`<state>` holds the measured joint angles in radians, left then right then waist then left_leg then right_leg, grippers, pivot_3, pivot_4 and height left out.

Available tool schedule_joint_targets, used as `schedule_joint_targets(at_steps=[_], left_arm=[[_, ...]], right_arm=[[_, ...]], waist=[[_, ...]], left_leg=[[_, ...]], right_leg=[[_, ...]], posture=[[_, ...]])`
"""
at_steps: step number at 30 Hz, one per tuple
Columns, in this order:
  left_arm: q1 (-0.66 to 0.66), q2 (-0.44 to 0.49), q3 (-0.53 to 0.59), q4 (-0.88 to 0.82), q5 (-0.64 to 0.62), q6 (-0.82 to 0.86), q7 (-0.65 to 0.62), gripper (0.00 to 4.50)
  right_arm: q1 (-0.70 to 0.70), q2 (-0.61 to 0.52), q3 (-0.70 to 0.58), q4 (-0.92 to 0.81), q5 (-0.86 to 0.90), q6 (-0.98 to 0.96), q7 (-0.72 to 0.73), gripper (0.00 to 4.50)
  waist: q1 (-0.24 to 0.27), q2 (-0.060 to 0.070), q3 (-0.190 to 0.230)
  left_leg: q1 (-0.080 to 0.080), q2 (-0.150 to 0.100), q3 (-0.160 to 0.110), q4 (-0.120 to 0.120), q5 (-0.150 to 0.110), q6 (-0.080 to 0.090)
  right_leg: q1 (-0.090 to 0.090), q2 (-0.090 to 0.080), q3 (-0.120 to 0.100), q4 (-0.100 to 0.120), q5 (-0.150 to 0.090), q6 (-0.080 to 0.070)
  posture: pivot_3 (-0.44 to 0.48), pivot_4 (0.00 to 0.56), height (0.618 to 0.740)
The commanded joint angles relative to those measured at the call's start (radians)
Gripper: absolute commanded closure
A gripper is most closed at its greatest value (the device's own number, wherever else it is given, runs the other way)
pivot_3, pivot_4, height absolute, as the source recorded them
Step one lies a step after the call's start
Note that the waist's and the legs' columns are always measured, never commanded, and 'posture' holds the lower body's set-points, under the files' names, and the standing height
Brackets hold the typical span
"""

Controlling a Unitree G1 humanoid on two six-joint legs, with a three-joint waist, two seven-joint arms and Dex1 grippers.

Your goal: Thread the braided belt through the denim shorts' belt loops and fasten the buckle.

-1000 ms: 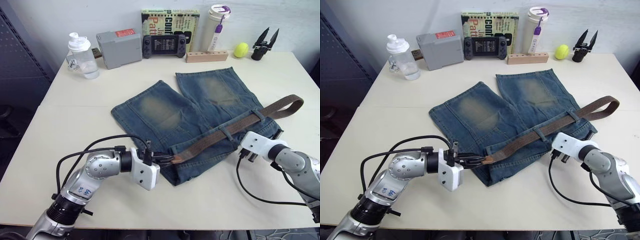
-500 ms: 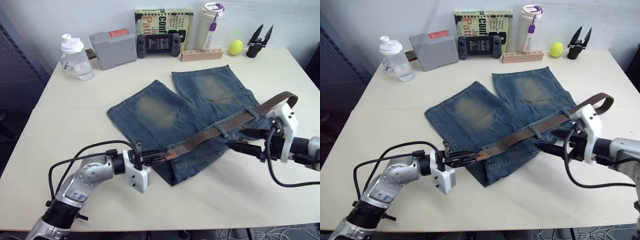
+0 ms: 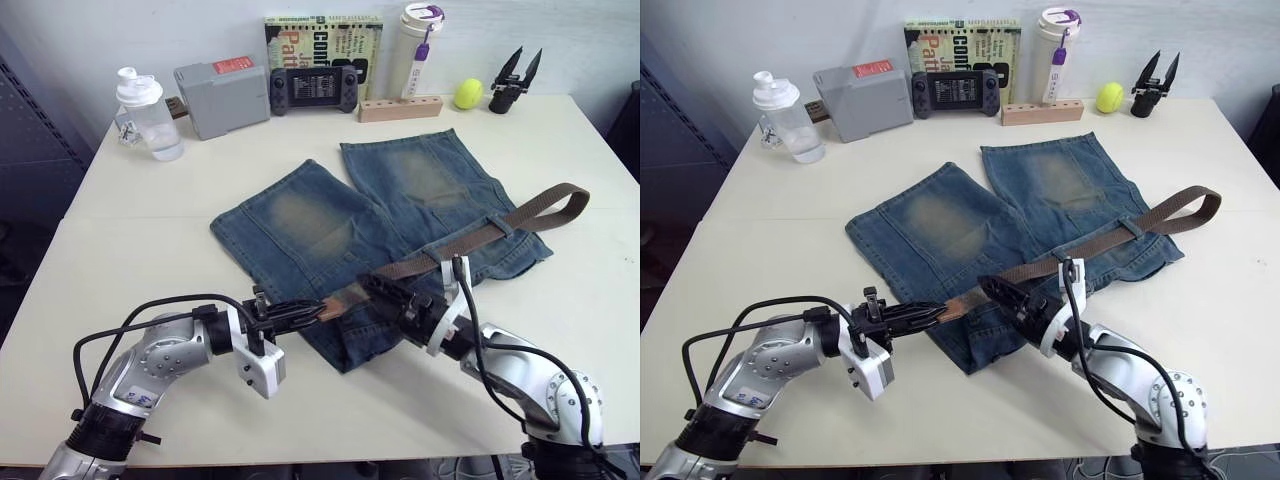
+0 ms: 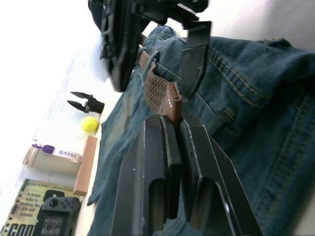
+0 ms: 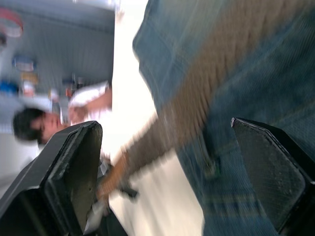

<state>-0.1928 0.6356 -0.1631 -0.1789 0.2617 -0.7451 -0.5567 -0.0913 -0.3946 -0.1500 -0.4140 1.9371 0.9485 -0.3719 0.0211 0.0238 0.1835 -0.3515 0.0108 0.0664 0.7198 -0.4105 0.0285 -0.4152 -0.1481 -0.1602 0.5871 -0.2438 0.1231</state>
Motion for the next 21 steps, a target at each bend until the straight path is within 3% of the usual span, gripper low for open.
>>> schedule_joint_targets(at_steps=[1, 3, 9, 10, 15, 21], left_arm=[[0.022, 0.011, 0.011, -0.05, -0.018, 0.003, 0.004, 4.5], [0.02, 0.013, 0.01, -0.051, -0.019, 0.006, 0.003, 4.5], [0.02, 0.014, 0.005, -0.057, -0.025, 0.022, -0.004, 4.5], [0.019, 0.014, -0.001, -0.06, -0.047, 0.035, -0.014, 4.09], [0.055, 0.026, -0.018, -0.088, -0.1, 0.109, -0.059, 2.3], [0.186, 0.05, 0.053, -0.157, -0.191, 0.199, -0.067, 2.3]], right_arm=[[-0.011, 0.149, 0.007, -0.073, 0.035, -0.197, -0.2, 0.55], [-0.01, 0.162, 0.011, -0.086, 0.035, -0.213, -0.221, 1.09], [-0.013, 0.193, 0.02, -0.117, 0.035, -0.259, -0.278, 4.02], [-0.017, 0.192, 0.016, -0.112, 0.035, -0.264, -0.283, 4.39], [-0.035, 0.165, -0.025, -0.097, 0.035, -0.285, -0.257, 4.5], [-0.044, 0.029, -0.093, -0.031, 0.003, -0.292, -0.162, 4.5]], waist=[[0.001, 0.0, 0.0], [0.002, 0.0, 0.0], [0.001, 0.0, 0.0], [0.001, 0.0, 0.0], [-0.001, 0.0, 0.0], [0.001, 0.0, 0.0]], left_leg=[[0.0, 0.0, 0.0, 0.0, 0.0, 0.0], [-0.001, 0.0, 0.001, 0.0, 0.0, 0.0], [-0.001, 0.001, 0.002, -0.001, 0.0, 0.0], [-0.001, 0.001, 0.002, -0.001, 0.0, 0.0], [-0.001, 0.001, 0.002, -0.001, 0.0, 0.0], [-0.001, 0.003, 0.002, -0.001, 0.0, 0.0]], right_leg=[[0.0, 0.0, 0.0, 0.0, 0.0, 0.0], [0.0, 0.0, 0.0, 0.0, 0.0, 0.0], [-0.002, 0.001, 0.001, 0.0, 0.0, 0.0], [-0.002, 0.001, 0.001, 0.0, 0.0, 0.0], [-0.002, 0.001, 0.001, 0.0, 0.0, 0.0], [-0.003, 0.0, 0.002, 0.0, 0.0, 0.0]], posture=[[0.0, 0.15, 0.722], [0.0, 0.15, 0.722], [0.0, 0.15, 0.722], [0.0, 0.15, 0.722], [0.0, 0.15, 0.722], [0.0, 0.15, 0.722]])
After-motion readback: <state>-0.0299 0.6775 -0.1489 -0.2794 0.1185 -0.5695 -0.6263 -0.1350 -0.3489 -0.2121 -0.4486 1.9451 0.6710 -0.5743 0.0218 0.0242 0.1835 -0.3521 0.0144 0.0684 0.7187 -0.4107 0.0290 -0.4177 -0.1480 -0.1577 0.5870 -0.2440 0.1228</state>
